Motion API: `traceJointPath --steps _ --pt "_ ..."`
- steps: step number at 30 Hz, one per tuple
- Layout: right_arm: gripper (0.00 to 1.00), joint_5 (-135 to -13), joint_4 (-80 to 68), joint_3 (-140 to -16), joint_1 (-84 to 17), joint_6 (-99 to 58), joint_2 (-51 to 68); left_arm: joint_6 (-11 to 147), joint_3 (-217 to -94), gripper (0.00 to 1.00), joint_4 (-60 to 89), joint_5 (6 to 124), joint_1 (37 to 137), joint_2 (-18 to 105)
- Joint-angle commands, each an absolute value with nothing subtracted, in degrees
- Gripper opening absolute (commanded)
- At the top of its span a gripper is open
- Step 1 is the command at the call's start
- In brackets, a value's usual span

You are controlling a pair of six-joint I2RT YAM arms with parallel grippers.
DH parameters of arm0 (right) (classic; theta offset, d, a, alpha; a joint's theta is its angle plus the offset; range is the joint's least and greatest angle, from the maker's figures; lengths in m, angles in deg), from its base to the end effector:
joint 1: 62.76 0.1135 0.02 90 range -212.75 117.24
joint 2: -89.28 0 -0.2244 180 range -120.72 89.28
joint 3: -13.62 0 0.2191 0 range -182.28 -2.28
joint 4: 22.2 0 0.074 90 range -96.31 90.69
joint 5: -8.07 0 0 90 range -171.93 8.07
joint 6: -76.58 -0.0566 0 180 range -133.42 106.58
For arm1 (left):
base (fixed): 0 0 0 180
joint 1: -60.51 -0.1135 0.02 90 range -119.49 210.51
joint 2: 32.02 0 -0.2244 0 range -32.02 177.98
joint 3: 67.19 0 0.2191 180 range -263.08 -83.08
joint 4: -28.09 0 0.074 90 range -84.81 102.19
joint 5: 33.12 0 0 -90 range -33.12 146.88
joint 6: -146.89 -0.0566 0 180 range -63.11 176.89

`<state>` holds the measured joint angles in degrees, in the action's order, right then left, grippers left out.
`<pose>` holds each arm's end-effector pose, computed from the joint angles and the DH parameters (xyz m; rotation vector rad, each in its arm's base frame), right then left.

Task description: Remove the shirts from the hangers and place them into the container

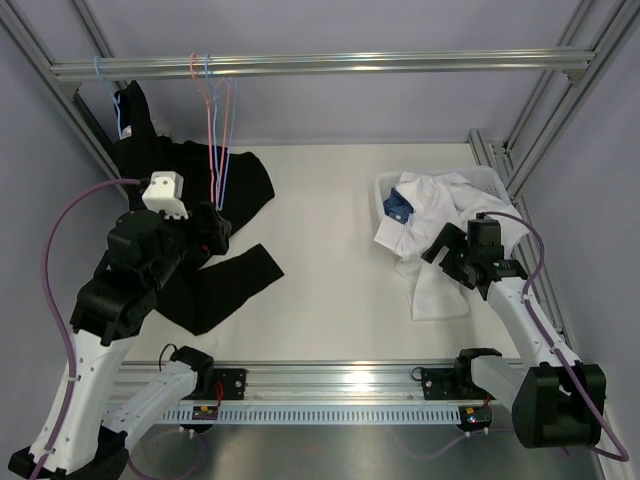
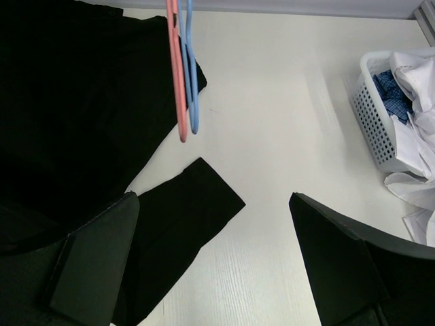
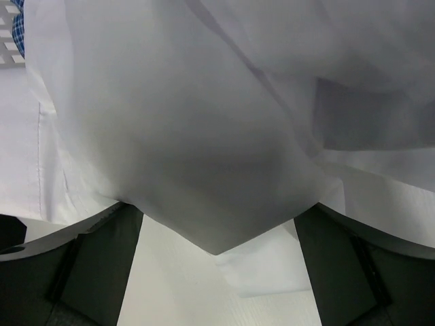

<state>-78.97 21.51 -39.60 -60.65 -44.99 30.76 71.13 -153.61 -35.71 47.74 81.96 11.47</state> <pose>0.2063 0.0105 0.1861 0.6004 2.3770 0.3261 0.1326 -0.0425 0.3709 0.0153 1.9390 -0.2615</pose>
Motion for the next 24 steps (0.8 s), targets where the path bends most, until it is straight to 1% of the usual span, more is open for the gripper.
traceJointPath --steps 1,3,4,5,7,8,10,11,12,14,15,18,19,21,22,24 --pt "0.99 -78.2 14.1 -40.1 -60.7 -43.4 29.3 70.2 -153.1 0.99 -33.3 48.5 81.8 10.6" --pt "0.92 -77.8 13.8 -40.1 -60.7 -42.5 28.8 70.2 -153.2 0.99 -33.4 48.3 81.8 10.4" --pt "0.83 -77.5 13.6 -40.2 -60.7 -41.6 28.4 70.1 -153.1 0.99 -33.5 48.0 81.8 10.2" --pt "0.77 -77.5 13.7 -40.2 -60.7 -41.5 28.3 70.2 -153.1 0.99 -33.6 48.0 81.8 10.3" --pt "0.61 -77.5 14.7 -40.6 -60.7 -40.8 29.0 70.1 -153.1 0.99 -33.7 48.0 81.8 10.2" --pt "0.47 -77.5 15.2 -40.8 -60.7 -40.5 29.4 70.2 -153.1 0.99 -33.7 48.0 81.8 10.2" --pt "0.34 -77.0 17.2 -42.1 -60.7 -40.2 30.7 70.3 -153.3 0.99 -33.7 47.9 81.8 10.3" --pt "0.30 -76.8 17.9 -42.7 -60.7 -39.9 31.2 70.3 -153.4 0.99 -33.8 48.0 81.8 10.4" --pt "0.21 -76.4 18.9 -43.5 -60.7 -39.4 31.6 70.3 -153.5 0.99 -33.6 48.0 81.8 10.5" --pt "0.13 -76.0 21.8 -46.3 -60.7 -38.9 32.5 70.3 -153.7 0.99 -33.5 47.9 81.8 10.7" --pt "0.07 -75.7 22.9 -47.6 -60.7 -38.6 32.6 70.3 -153.7 0.99 -33.5 47.9 81.8 10.8" --pt "0.00 -76.0 27.2 -53.9 -60.7 -38.5 32.5 70.2 -154.3 0.99 -33.7 47.7 81.9 11.0" --pt "0.00 -76.6 29.8 -58.2 -60.7 -38.6 31.5 70.2 -154.7 0.99 -33.9 47.7 81.8 11.2" --pt "0.00 -77.5 32.2 -63.0 -60.6 -38.4 29.7 70.0 -155.2 0.99 -34.2 47.1 81.8 11.2" --pt "0.00 -78.1 34.9 -68.1 -60.7 -38.5 26.9 69.8 -155.3 0.99 -34.5 47.0 81.8 11.2" --pt "0.00 -78.4 37.1 -73.0 -60.7 -38.2 23.6 69.7 -155.7 0.99 -35.0 46.5 81.8 11.0"
